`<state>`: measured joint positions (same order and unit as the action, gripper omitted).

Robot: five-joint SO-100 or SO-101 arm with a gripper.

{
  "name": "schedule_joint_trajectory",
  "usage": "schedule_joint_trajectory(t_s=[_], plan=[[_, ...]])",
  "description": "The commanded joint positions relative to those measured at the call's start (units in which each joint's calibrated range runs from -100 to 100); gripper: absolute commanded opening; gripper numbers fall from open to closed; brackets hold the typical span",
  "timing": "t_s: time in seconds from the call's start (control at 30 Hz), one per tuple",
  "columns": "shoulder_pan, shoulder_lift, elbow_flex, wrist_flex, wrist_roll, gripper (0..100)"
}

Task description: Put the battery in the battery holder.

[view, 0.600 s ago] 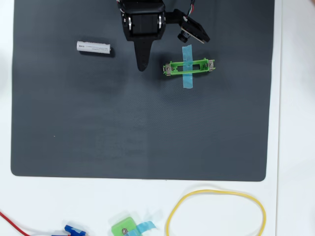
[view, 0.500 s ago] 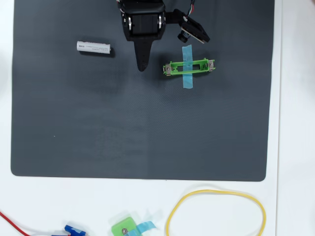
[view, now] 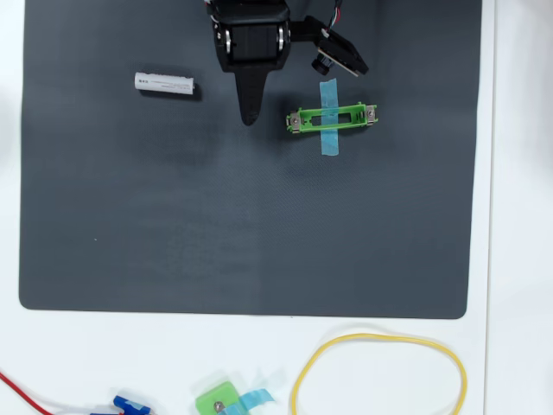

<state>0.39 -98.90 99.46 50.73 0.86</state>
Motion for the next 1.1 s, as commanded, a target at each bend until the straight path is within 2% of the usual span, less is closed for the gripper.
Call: schedule_joint_trajectory(t_s=[0.0,0.07,0.2,0.27,0.43,0.63,0.7,0.8,0.93,1.07], plan=[[0.6,1.7,-3.9,0.1,0.2,0],[0.8,5.5,-7.5,0.2,0.2,0],[4.7,28.8,-23.4,0.4,2.5,0],[7.7,35.3,-29.0,1.4,2.9,0],[14.2,52.3,-52.2,23.3,6.7,0],[17.6,62.3,-54.3,24.8,12.5,0],[17.7,66.1,-54.4,24.7,14.3,5],[18.3,69.9,-54.6,23.0,15.0,10],[26.4,76.0,-56.9,19.2,15.9,10],[27.7,76.5,-56.9,19.1,15.8,10]])
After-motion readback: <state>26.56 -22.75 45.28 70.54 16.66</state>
